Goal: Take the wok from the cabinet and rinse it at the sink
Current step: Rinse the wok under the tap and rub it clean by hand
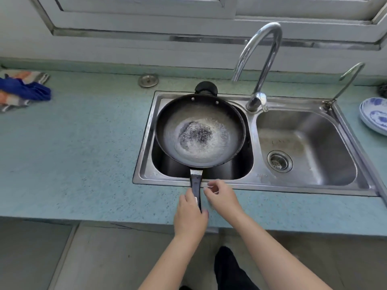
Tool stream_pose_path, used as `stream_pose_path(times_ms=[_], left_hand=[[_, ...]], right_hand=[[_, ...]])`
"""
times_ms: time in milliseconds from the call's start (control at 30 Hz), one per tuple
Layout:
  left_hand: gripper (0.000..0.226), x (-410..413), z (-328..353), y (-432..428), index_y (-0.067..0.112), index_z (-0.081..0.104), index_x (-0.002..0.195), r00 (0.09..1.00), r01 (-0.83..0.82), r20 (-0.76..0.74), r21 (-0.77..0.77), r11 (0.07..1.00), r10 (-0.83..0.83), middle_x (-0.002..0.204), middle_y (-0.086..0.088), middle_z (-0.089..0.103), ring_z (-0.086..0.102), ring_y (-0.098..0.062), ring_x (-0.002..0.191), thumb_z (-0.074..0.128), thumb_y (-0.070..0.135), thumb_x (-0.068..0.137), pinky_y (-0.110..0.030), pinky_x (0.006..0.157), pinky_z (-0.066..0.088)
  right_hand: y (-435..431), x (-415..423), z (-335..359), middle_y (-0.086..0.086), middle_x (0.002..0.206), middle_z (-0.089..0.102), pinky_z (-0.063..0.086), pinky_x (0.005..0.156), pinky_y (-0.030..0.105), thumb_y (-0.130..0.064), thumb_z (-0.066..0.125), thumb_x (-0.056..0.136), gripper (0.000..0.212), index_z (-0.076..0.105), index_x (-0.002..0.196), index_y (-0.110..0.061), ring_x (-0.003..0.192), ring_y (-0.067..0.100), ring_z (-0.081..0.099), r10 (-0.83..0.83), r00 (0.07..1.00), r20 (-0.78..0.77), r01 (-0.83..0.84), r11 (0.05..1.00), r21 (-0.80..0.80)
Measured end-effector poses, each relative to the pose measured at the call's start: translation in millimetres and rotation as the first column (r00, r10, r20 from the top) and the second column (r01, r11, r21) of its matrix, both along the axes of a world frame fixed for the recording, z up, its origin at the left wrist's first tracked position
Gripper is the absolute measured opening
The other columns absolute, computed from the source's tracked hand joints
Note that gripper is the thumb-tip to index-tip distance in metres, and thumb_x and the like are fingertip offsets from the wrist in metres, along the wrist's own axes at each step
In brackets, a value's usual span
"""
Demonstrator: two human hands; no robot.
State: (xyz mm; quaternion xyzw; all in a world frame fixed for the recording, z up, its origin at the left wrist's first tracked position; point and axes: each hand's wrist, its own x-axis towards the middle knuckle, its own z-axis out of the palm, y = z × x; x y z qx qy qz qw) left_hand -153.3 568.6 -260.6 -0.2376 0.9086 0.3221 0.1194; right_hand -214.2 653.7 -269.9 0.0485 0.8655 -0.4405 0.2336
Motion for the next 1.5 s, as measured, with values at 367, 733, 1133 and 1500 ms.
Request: stream_pose_path(times_ms=[367,733,1133,1500], left_hand=[[0.032,10.9,5.7,-0.6,0.014,0.044,0.118,0.99,-0.134,-0.006,0.223,0.966,0.138,0.101,-0.013,0.067,0.062,-0.033,0.093,0.052,0.02,0.087,-0.032,0.063,0.039],[0.027,8.0,20.1,-2.1,0.024,0.061,0.1,0.95,-0.229,-0.01,0.658,0.717,0.313,0.07,-0.005,0.058,0.05,-0.011,0.035,0.058,0.006,0.081,-0.021,0.034,0.043],[0.039,8.8,33.9,6.3,0.039,0.054,0.08,0.927,-0.276,0.035,0.737,0.617,0.372,0.058,-0.009,0.051,0.045,-0.015,0.041,0.056,0.0,0.084,-0.021,0.035,0.042],[0.036,2.1,40.6,0.3,0.028,0.056,0.11,0.972,-0.204,0.023,0.574,0.793,0.234,0.069,-0.005,0.061,0.055,-0.017,0.033,0.054,0.006,0.081,-0.025,0.037,0.047]], right_hand=[[-26.7,18.0,3.2,-0.001,0.059,0.052,0.036,0.059,0.025,-0.018,0.06,0.085,0.026,0.052,0.06,-0.017,0.062,0.014,0.049,-0.06,0.977,0.203,0.082,0.991,-0.105],[-11.8,10.8,16.6,0.006,0.069,0.056,0.043,0.049,0.021,-0.012,0.063,0.085,0.01,0.057,0.08,-0.007,0.056,0.012,0.054,-0.075,0.932,0.355,0.218,0.898,-0.381],[-5.9,7.3,24.0,0.015,0.095,0.06,0.049,0.056,0.025,-0.013,0.063,0.086,0.03,0.054,0.11,0.003,0.074,0.022,0.061,-0.074,0.935,0.346,0.218,0.89,-0.4],[-3.4,6.3,27.6,0.013,0.074,0.061,0.045,0.051,0.025,-0.009,0.046,0.095,0.017,0.06,0.086,-0.005,0.064,0.022,0.057,0.045,0.886,0.462,0.249,0.793,-0.556]])
